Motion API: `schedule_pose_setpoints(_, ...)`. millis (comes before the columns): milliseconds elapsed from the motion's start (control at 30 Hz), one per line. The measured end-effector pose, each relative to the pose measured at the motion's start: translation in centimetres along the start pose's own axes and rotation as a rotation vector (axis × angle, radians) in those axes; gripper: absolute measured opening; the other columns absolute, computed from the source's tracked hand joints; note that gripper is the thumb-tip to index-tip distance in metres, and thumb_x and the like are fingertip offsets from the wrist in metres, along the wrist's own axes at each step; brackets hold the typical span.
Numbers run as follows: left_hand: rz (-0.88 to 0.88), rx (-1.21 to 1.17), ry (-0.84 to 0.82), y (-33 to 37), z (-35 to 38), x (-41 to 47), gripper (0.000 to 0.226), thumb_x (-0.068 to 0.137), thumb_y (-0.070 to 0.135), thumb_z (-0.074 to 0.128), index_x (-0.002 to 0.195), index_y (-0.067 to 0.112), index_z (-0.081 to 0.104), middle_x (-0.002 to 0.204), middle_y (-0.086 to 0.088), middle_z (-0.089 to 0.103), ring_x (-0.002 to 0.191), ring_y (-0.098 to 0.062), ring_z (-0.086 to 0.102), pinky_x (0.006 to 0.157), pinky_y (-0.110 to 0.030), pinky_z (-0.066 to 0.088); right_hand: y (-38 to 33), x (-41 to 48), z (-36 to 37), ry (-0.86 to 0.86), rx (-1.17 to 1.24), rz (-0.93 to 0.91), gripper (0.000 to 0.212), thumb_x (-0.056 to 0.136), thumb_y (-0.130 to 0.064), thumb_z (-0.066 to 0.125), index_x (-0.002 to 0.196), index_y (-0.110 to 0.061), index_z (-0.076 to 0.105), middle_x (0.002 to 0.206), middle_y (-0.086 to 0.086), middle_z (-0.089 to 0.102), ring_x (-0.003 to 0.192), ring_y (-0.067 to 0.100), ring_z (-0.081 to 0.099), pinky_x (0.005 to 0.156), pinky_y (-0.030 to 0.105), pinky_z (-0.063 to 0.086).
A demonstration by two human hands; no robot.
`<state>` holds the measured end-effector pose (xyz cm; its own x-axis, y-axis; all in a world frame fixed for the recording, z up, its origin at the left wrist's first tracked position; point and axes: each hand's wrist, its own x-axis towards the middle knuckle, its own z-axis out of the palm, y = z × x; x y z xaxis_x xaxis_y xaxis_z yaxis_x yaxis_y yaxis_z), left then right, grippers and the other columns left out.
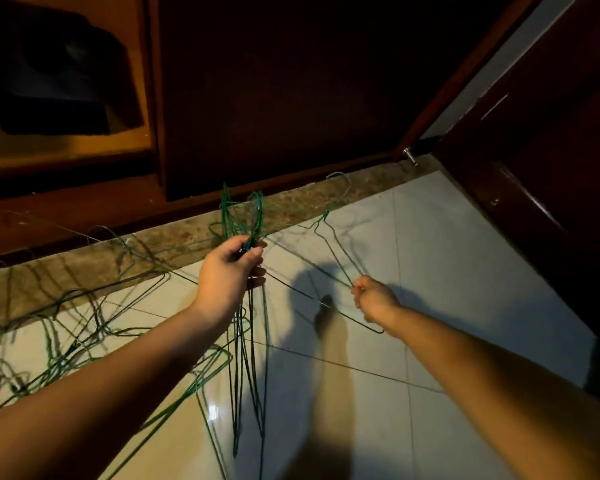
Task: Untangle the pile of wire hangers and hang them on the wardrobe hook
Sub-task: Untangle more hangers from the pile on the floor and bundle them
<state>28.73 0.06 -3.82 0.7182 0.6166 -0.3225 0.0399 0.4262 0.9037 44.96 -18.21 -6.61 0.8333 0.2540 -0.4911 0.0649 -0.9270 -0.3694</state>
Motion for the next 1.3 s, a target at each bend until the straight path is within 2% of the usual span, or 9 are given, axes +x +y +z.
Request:
schedule_pose_setpoints(167,-0.015,0.053,0.076,-0.9,0.3,-0.9,0.014,0.095,0.006,0.047,0.098,0.01,0.06,0.082,-0.007,0.054,0.069,-0.017,0.053,0.057,-0.018,0.051,3.0,0.5,-0.5,-0.056,0.129,-0.015,0.027,0.093,-0.005,0.038,0.071,-0.02,0.046,0.066,0.004,0.044,0.056,0.015,0.035,0.047,0.024,0.025)
schedule_pose_setpoints(467,0.024,0.124,0.158,-1.3,1.5,-3.4,0.021,0.094,0.005,0.046,0.088,0.017,0.062,0.078,-0.003,0.057,0.069,-0.014,0.056,0.068,-0.027,0.053,7.1,2.5,-2.2,0.132,0.218,-0.143,0.016,0.093,-0.006,0.044,0.085,-0.016,0.053,0.096,0.014,0.06,0.086,0.03,0.055,0.074,0.034,0.043)
schedule_pose_setpoints(633,0.069,0.156,0.199,0.1,1.5,-3.3,0.021,0.094,0.006,0.047,0.09,0.018,0.063,0.081,-0.004,0.058,0.069,-0.013,0.058,0.06,-0.019,0.055,9.3,1.9,-3.4,0.212,0.128,-0.19,0.013,0.094,-0.01,0.043,0.086,-0.013,0.053,0.074,0.012,0.053,0.069,0.027,0.048,0.062,0.032,0.035)
schedule_pose_setpoints(767,0.076,0.184,0.225,0.0,2.1,-3.0,0.021,0.094,0.006,0.047,0.091,0.019,0.063,0.085,-0.006,0.058,0.073,-0.015,0.058,0.067,-0.024,0.056,9.5,2.7,-4.4,0.234,0.265,-0.182,0.012,0.092,-0.005,0.045,0.089,-0.013,0.053,0.09,0.014,0.059,0.081,0.03,0.052,0.07,0.032,0.036)
schedule_pose_setpoints(933,0.063,0.13,0.258,-0.8,4.4,-2.6,0.018,0.095,0.007,0.046,0.093,0.017,0.061,0.089,-0.008,0.057,0.076,-0.018,0.058,0.07,-0.027,0.054,8.7,2.2,-4.8,0.247,0.419,-0.24,0.028,0.09,0.0,0.046,0.074,-0.022,0.05,0.089,0.004,0.06,0.083,0.021,0.05,0.074,0.026,0.035)
schedule_pose_setpoints(1033,0.088,0.073,0.288,-0.6,5.2,-2.4,0.015,0.095,0.007,0.045,0.096,0.015,0.058,0.087,-0.007,0.057,0.076,-0.018,0.057,0.074,-0.031,0.051,8.1,0.4,-4.6,0.281,0.332,-0.319,0.019,0.093,-0.006,0.047,0.083,-0.022,0.05,0.087,0.002,0.06,0.082,0.023,0.053,0.069,0.028,0.037)
schedule_pose_setpoints(1167,0.172,0.018,0.373,0.4,4.1,-2.2,0.016,0.096,0.01,0.045,0.089,0.019,0.057,0.08,-0.003,0.055,0.072,-0.014,0.056,0.069,-0.027,0.05,6.1,-2.2,-5.3,0.335,0.177,-0.49,0.013,0.095,-0.015,0.045,0.086,-0.022,0.049,0.077,0.007,0.06,0.068,0.026,0.053,0.059,0.035,0.039)
schedule_pose_setpoints(1233,0.208,-0.015,0.409,1.2,2.8,-2.2,0.019,0.096,0.009,0.044,0.086,0.02,0.056,0.075,-0.003,0.052,0.068,-0.012,0.053,0.063,-0.023,0.05,4.8,-3.3,-5.7,0.364,0.223,-0.572,0.012,0.094,-0.014,0.048,0.085,-0.02,0.054,0.074,0.004,0.061,0.069,0.025,0.054,0.062,0.036,0.041)
schedule_pose_setpoints(1300,0.237,-0.038,0.434,1.9,1.4,-2.3,0.021,0.096,0.007,0.044,0.082,0.019,0.055,0.073,-0.003,0.049,0.064,-0.012,0.05,0.056,-0.018,0.049,3.4,-4.2,-5.9,0.337,0.351,-0.621,0.016,0.091,-0.019,0.052,0.077,-0.026,0.054,0.065,-0.002,0.058,0.06,0.011,0.051,0.06,0.032,0.039)
